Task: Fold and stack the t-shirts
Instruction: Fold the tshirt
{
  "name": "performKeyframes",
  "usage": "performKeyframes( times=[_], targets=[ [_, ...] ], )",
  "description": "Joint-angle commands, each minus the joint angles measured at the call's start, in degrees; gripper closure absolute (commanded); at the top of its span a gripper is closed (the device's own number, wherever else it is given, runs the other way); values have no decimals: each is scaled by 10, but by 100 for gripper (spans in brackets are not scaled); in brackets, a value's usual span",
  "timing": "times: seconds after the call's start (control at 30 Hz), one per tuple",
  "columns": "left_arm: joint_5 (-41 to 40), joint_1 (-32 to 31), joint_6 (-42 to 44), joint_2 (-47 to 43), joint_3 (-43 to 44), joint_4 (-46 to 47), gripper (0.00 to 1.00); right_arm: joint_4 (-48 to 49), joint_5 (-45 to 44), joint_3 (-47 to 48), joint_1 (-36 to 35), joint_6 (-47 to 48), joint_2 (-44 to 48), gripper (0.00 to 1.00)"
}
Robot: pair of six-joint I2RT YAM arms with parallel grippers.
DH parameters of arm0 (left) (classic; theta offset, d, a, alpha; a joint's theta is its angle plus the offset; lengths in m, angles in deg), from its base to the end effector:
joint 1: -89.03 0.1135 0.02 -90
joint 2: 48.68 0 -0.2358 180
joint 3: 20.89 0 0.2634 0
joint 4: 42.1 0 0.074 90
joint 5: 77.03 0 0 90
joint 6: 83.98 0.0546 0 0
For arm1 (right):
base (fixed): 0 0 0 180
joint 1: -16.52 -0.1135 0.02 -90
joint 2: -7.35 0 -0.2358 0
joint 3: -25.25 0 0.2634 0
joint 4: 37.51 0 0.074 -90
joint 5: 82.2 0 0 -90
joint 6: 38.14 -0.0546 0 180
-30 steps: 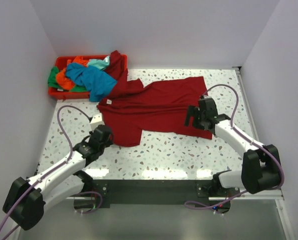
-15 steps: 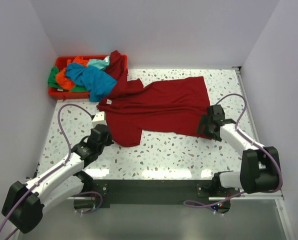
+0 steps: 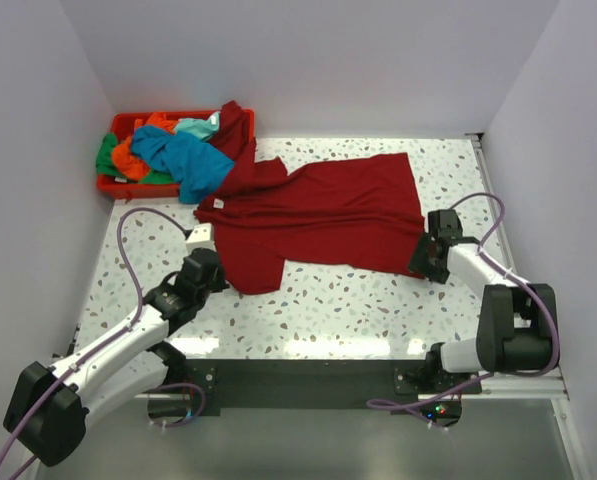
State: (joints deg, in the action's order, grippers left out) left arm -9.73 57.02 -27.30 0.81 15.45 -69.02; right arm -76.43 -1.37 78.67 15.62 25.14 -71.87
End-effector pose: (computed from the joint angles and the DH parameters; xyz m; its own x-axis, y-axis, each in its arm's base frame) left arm 0.1964 -0.0980 0.1528 -0.5872 -0.2306 -0.7759 -0.1005 0.9719 -0.2128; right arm 0.2678 -0.0045 0.1148 -0.7839 0.4316 -0.4462 0.4535 0.8890 0.0633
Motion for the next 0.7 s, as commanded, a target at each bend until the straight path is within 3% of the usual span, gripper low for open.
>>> performKeyframes(
  times=[0.0, 0.17, 0.33, 0.53, 0.67],
  targets=[
    [0, -2, 14, -5, 10, 30, 100, -1, 15, 22, 5, 11, -18, 48],
    [2, -2, 12, -5, 8, 29, 100, -6, 14, 33, 7, 11, -37, 55],
    [-1, -2, 12, -7, 8, 28, 100, -6, 20, 39, 7, 14, -51, 69],
    [-4, -2, 10, -15, 17, 22, 100, -7, 23, 40, 7, 18, -50, 96],
    [-1, -2, -2, -32, 23, 10, 100, -13, 28, 29, 8, 14, -19, 100]
  ],
)
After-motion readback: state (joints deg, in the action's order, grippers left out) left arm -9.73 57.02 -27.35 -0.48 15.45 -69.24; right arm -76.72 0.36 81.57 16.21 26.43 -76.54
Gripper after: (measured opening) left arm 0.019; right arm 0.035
